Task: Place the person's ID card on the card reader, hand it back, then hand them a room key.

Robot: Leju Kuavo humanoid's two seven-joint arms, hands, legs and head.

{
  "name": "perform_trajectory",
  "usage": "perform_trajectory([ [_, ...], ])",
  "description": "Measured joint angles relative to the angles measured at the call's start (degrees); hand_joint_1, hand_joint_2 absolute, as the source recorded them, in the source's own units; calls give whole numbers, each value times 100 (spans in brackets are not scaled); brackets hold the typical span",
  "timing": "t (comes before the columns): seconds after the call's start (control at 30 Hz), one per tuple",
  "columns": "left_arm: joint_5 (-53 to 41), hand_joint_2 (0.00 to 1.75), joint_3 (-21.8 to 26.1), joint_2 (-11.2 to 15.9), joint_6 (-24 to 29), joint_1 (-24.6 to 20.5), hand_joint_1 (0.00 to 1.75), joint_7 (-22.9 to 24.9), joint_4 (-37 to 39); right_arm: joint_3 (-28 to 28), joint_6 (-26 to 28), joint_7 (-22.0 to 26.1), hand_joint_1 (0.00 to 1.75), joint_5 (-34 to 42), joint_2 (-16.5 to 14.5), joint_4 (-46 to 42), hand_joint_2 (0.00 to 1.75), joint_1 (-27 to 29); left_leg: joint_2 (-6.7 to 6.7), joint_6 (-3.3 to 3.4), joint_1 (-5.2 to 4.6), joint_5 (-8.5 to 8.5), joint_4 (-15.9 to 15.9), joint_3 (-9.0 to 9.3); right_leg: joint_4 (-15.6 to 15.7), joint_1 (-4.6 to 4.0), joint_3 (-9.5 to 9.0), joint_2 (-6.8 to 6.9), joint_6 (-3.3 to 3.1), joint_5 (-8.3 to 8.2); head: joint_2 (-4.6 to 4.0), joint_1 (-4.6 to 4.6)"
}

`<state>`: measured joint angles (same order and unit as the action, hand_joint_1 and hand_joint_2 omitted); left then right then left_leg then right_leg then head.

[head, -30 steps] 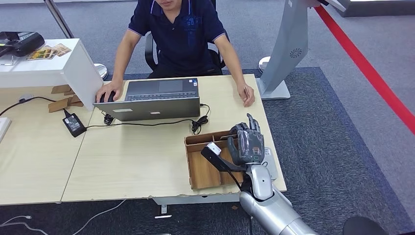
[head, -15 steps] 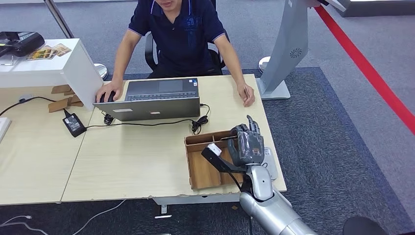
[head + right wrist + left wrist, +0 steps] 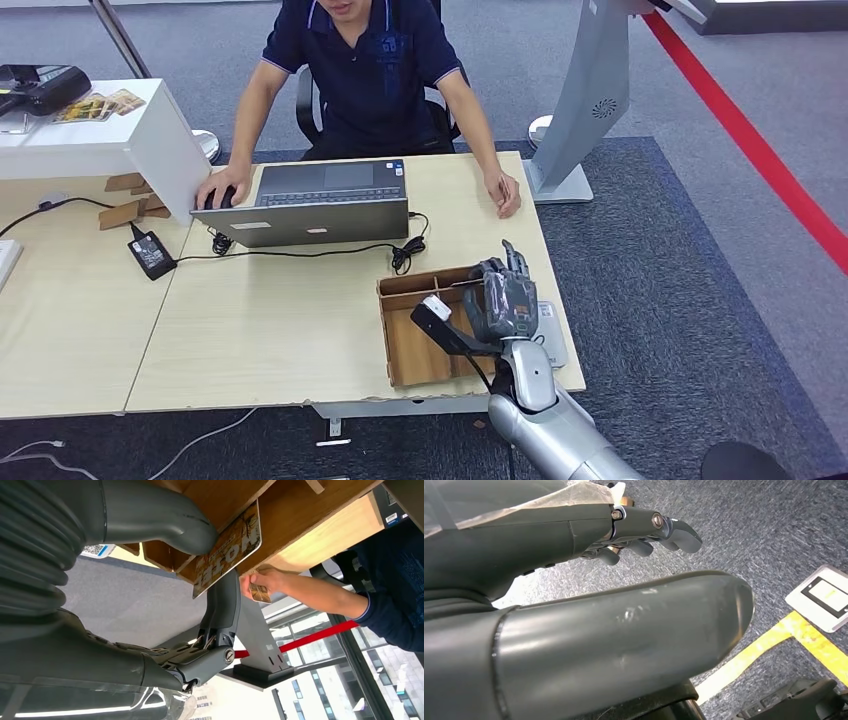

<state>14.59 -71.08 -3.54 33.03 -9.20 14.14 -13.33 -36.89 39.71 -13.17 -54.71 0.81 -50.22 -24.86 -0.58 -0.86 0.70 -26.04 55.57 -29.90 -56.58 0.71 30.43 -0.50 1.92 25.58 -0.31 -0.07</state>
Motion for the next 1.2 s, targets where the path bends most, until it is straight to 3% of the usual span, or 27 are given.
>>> perform_trajectory([
  [0.07, 1, 0, 0, 0, 3, -5, 0, -3, 0, 0, 0, 3, 79, 23, -5, 21, 175, 0, 0, 0, 0, 0, 0, 0, 0, 0, 0, 0, 0, 0, 0, 0],
  [0.13, 1, 0, 0, 0, 5, -9, 0, -4, 0, -1, 0, 4, 104, 40, -12, 41, 175, -1, 0, 0, 0, 0, 0, 0, 0, 0, 0, 0, 0, 0, 0, 0],
  [0.2, 2, 0, 0, -1, 6, -12, 0, -7, 0, -1, 0, 10, 153, 57, -21, 63, 175, -1, 0, 0, 0, 0, 0, 0, 0, 0, 0, 0, 0, 0, 0, 0],
  [0.27, 2, 0, 0, -2, 6, -15, 0, -13, 0, -2, 0, 26, 175, 78, -28, 81, 175, -2, 0, 0, 0, 0, 0, 0, 0, 0, 0, 0, 0, 0, 0, 0],
  [0.93, 9, 0, 0, -4, 22, -1, 0, -33, 0, 156, 9, 302, 175, -252, -66, 95, 175, 78, 0, 0, 0, 0, 0, 1, 0, 0, 0, 0, 0, 0, 0, 0],
  [1.2, 80, 0, 0, -3, 29, 48, 0, -41, 1, 459, 15, 278, 175, -425, -21, -441, 175, 198, 0, 0, 0, 0, 0, 1, 0, 0, 0, 0, 0, 0, 0, 0],
])
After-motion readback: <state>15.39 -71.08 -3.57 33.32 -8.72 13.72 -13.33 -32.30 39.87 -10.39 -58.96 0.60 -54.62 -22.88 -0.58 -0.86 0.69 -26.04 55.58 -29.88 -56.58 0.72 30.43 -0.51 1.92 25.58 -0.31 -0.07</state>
